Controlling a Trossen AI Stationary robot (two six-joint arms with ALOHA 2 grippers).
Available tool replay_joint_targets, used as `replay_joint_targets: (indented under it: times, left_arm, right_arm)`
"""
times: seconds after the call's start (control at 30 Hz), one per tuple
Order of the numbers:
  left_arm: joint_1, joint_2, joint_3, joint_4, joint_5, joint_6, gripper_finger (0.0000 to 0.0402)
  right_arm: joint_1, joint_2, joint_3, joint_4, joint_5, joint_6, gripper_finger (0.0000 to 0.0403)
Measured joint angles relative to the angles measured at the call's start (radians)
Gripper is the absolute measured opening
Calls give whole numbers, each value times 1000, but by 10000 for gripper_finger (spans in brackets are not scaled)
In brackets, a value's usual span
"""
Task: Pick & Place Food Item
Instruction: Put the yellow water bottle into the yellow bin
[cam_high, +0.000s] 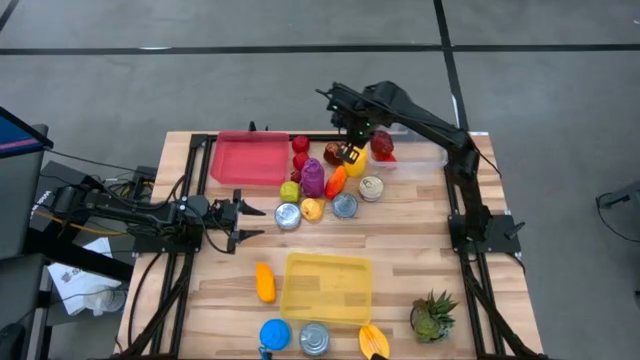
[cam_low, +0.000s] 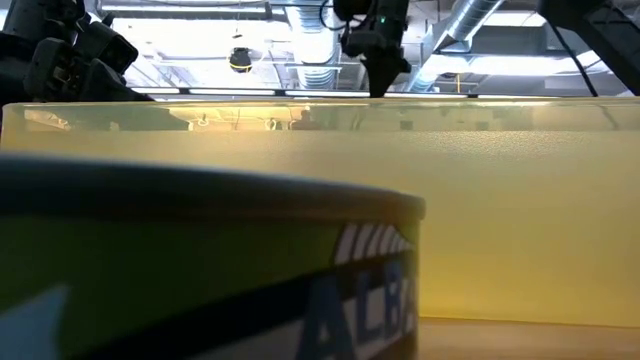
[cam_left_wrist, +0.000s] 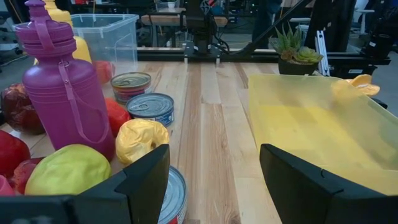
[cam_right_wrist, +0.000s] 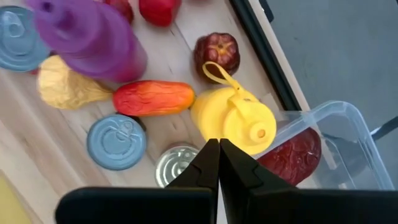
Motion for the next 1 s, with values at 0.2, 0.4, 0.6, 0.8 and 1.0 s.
replay_joint_targets:
  times: [0.2, 0.4, 0.6, 0.8, 1.0]
  left_arm:
    - [0, 0, 0, 0, 4, -11, 245]
    - [0, 0, 0, 0, 3, -12, 245]
    - [0, 0, 0, -2, 4, -12, 245]
    - [0, 0, 0, -2, 5, -11, 245]
    - [0, 0, 0, -3, 5, -11, 245]
  right_arm:
    - [-3, -21, 0, 0, -9, -28, 6]
    - [-47, -16, -24, -1, -39, -34, 85]
    - [-85, -14, -96, 0, -48, -35, 220]
    - [-117, -13, -100, 39, -93, -48, 301]
    - [-140, 32, -100, 62, -145, -64, 310]
